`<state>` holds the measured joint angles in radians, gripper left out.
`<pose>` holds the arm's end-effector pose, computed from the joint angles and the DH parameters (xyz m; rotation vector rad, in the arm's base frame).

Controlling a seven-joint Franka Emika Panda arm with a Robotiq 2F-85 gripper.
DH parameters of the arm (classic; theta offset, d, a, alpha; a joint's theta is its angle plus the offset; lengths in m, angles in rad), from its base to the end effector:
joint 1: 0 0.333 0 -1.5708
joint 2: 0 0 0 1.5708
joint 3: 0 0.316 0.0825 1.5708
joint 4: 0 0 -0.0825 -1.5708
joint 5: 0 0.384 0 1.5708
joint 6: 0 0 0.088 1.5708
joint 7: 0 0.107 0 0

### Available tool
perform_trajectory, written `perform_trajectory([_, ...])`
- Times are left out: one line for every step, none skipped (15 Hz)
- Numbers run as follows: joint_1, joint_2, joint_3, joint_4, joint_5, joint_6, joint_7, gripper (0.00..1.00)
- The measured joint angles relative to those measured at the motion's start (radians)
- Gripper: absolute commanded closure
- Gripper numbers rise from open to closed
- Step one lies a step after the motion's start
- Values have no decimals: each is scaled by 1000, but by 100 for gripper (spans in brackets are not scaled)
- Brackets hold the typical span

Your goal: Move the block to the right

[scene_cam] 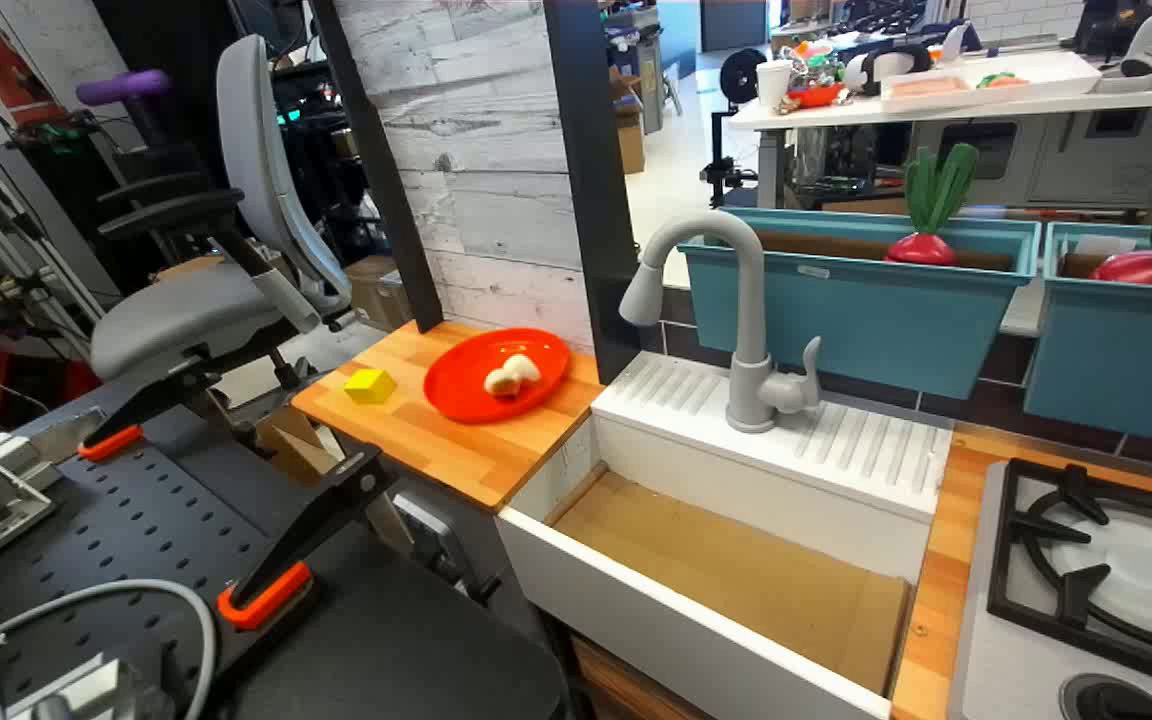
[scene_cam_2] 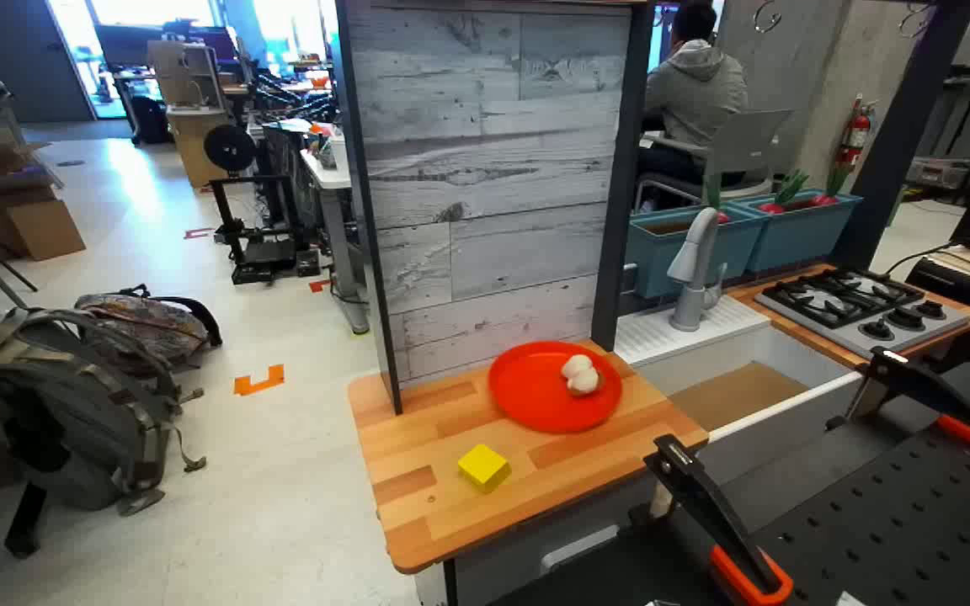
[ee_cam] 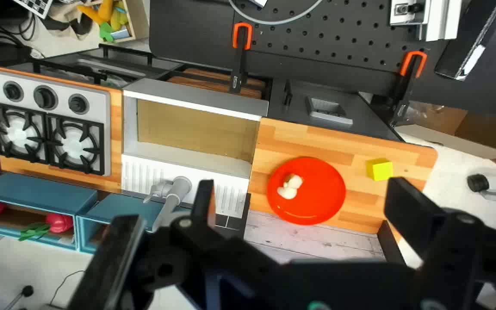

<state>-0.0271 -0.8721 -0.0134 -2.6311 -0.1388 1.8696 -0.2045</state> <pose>0.3025 -0.0232 0.5126 2.9861 0.3023 0.1426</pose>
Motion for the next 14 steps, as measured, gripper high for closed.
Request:
perform_trajectory([0,0,0,1,0,0,0,0])
perform_trajectory([0,0,0,2,0,0,0,0])
perform_trajectory([0,0,0,2,0,0,0,0])
perform_trajectory([0,0,0,3,0,0,0,0])
perform_trajectory([0,0,0,3,0,0,0,0])
perform_trajectory([0,0,0,3,0,0,0,0])
perform_trajectory([0,0,0,3,0,0,0,0])
perform_trajectory([0,0,0,3,0,0,0,0])
perform_trajectory([0,0,0,3,0,0,0,0])
perform_trajectory([0,0,0,3,0,0,0,0])
perform_trajectory([0,0,0,3,0,0,0,0])
perform_trajectory([0,0,0,3,0,0,1,0])
perform_trajectory([0,1,0,1,0,1,3,0])
perform_trajectory([0,5,2,-5,0,11,11,0])
